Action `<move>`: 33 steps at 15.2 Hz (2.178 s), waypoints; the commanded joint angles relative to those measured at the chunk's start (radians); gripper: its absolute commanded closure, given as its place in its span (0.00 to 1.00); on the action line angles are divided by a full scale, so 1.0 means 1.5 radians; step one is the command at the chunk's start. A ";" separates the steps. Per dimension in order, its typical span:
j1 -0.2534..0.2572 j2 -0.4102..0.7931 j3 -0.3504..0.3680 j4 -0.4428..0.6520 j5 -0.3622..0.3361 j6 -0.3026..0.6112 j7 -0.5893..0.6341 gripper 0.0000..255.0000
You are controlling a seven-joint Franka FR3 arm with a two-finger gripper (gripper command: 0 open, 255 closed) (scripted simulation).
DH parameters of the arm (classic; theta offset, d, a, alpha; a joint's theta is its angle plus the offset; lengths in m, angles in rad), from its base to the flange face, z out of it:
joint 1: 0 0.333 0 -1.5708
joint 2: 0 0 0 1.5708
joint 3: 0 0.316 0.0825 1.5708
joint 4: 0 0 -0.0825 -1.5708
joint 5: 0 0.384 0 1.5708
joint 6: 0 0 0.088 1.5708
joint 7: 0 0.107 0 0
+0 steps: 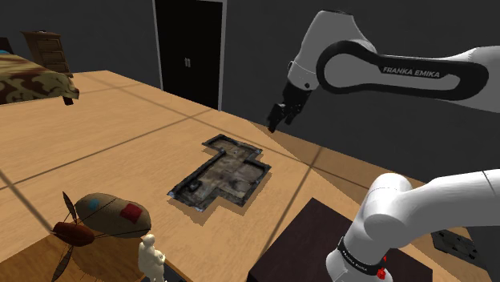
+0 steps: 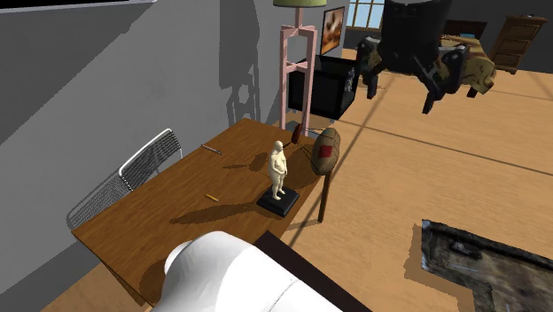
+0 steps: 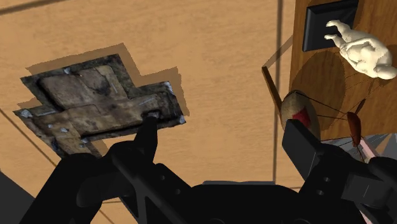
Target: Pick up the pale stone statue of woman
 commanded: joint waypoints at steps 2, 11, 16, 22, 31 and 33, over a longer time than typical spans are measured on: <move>0.017 0.010 0.022 -0.045 0.016 0.064 0.017 0.00; 0.059 0.118 0.095 -0.127 0.054 0.278 0.069 0.00; 0.071 0.215 0.144 -0.141 0.058 0.402 0.104 0.00; 0.054 0.357 0.220 -0.125 0.014 0.545 0.175 0.00; -0.008 0.619 0.306 -0.013 -0.401 0.671 0.532 0.00; 0.039 0.677 0.266 0.029 -0.506 0.676 0.621 0.00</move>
